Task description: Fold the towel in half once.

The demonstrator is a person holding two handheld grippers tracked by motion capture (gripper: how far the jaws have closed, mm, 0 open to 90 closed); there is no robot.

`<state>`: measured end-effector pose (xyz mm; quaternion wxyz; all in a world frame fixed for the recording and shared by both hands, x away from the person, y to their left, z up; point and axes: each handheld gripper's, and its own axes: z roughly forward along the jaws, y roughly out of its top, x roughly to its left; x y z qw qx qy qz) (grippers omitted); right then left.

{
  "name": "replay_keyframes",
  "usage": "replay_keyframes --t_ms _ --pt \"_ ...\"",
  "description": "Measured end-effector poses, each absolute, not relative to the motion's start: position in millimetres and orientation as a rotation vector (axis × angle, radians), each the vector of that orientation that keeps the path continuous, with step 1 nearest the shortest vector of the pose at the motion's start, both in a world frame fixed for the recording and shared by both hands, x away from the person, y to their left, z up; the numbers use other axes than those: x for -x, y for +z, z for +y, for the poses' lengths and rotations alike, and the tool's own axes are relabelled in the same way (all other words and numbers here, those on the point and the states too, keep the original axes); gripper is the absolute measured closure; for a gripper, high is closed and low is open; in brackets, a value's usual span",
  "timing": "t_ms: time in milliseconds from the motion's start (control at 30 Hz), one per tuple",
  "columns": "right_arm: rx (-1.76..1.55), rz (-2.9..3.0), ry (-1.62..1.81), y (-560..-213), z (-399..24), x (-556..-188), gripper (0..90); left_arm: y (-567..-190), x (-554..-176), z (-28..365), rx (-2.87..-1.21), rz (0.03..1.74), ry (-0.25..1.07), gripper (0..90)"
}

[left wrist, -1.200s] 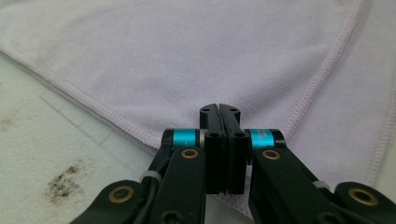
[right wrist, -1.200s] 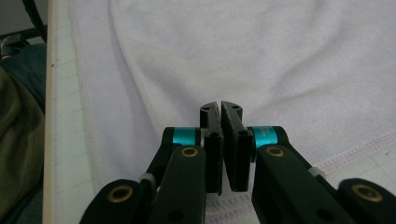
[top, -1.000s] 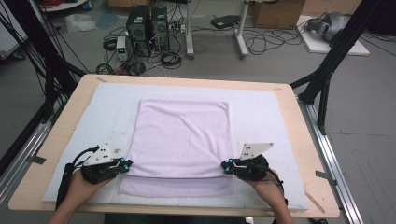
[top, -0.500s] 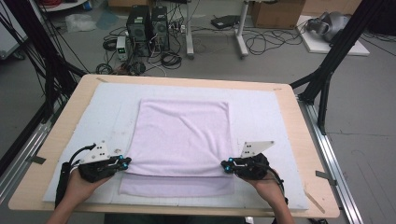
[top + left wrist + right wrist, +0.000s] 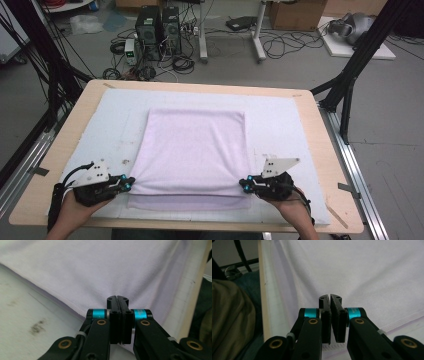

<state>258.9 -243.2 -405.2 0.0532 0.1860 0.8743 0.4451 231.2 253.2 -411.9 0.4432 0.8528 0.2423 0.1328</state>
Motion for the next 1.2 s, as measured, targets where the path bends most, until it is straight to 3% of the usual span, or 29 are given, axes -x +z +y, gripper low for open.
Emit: replay_keyframes --t_ms 33,67,100,200,300,400,433,500,567,900,933,967,1100,1200 --pt "-0.578 2.680 1.336 -410 -243 -257 82.4 -415 -230 253 -2.131 0.597 0.311 87.7" --pt "-0.598 2.690 1.307 -415 -242 -256 75.2 -419 -230 252 -2.139 0.605 0.294 81.5" --pt "-0.603 2.701 1.291 -420 -242 -256 74.4 -422 -231 251 -2.142 0.608 0.269 73.4" --pt "-0.590 2.717 1.320 -428 -240 -256 69.7 -428 -233 246 -2.174 0.594 0.232 69.9" --pt "-0.579 2.750 1.283 -437 -235 -258 68.1 -434 -235 243 -2.189 0.585 0.218 70.7" --pt "-0.595 2.775 1.260 -444 -233 -260 68.8 -440 -236 241 -2.232 0.573 0.215 79.9" --pt "-0.594 2.767 1.267 -445 -234 -261 71.2 -441 -235 240 -2.235 0.563 0.218 85.8" --pt "-0.588 2.771 1.264 -445 -235 -262 81.0 -441 -234 241 -2.235 0.561 0.225 89.2" --pt "-0.585 2.768 1.252 -443 -235 -261 86.6 -439 -234 242 -2.231 0.566 0.226 89.5" --pt "-0.568 2.706 1.311 -427 -239 -253 86.9 -428 -226 249 -2.195 0.568 0.256 89.5" --pt "-0.575 2.711 1.307 -429 -238 -254 85.9 -429 -228 248 -2.189 0.582 0.251 88.2" --pt "-0.577 2.721 1.299 -431 -238 -255 84.8 -431 -230 247 -2.189 0.585 0.229 81.3" --pt "-0.581 2.750 1.265 -437 -237 -255 82.4 -439 -238 242 -2.222 0.592 0.198 73.6" --pt "-0.601 2.752 1.263 -441 -238 -257 76.5 -441 -237 241 -2.231 0.582 0.213 80.1"
